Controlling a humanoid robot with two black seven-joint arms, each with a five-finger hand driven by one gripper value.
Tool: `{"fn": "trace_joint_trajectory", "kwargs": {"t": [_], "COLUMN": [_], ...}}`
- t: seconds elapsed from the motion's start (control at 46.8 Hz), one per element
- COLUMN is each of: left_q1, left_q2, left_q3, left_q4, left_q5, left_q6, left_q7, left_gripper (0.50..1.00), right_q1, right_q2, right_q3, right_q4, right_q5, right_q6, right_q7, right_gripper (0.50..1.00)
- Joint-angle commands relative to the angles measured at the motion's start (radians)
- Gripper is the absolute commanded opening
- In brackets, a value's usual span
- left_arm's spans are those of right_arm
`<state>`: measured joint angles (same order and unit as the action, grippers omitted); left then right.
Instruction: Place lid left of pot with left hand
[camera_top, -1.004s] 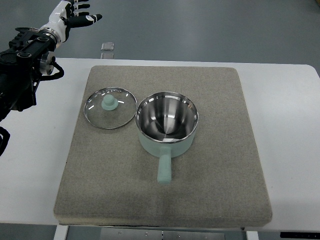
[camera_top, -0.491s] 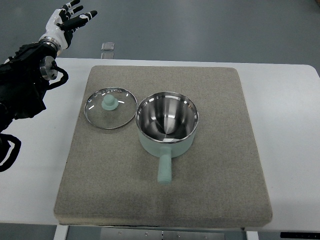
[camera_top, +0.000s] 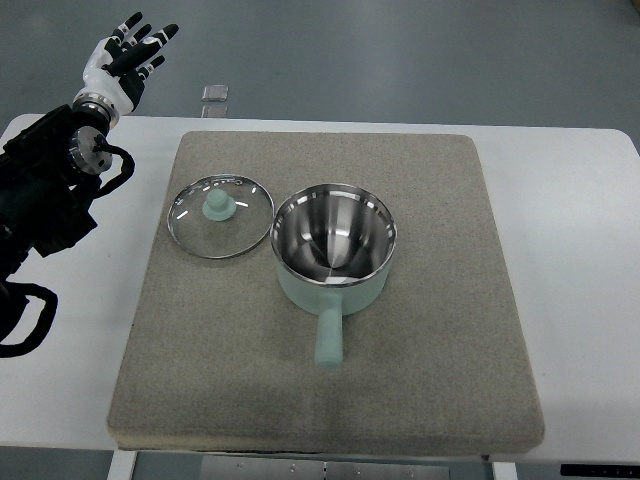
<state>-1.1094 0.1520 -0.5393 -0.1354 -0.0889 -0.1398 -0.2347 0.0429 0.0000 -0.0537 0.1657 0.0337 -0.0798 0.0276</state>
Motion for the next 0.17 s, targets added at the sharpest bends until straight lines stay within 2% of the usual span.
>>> {"fn": "trace_joint_trajectory", "kwargs": {"t": [0.0, 0.149], "left_q1": [0.006, 0.006], "left_q2": [-0.002, -0.005], "left_q3": [-0.001, 0.001], "left_q4": [-0.003, -0.004], "left_q5": [0.002, 0.002], "left_q6": [-0.003, -0.003], "left_q7": [0.0, 0.0], "left_gripper": [0.956, 0.956], "right_q1": [0.0, -0.003], "right_q2": [0.0, 0.0], "right_q3": [0.0, -0.003], "right_q4": [0.0, 0.0], "right_q5": [0.0, -0.001], "right_q6": [0.0, 0.003], "right_q7": [0.0, 0.002], "right_gripper": [0.921, 0.921]}}
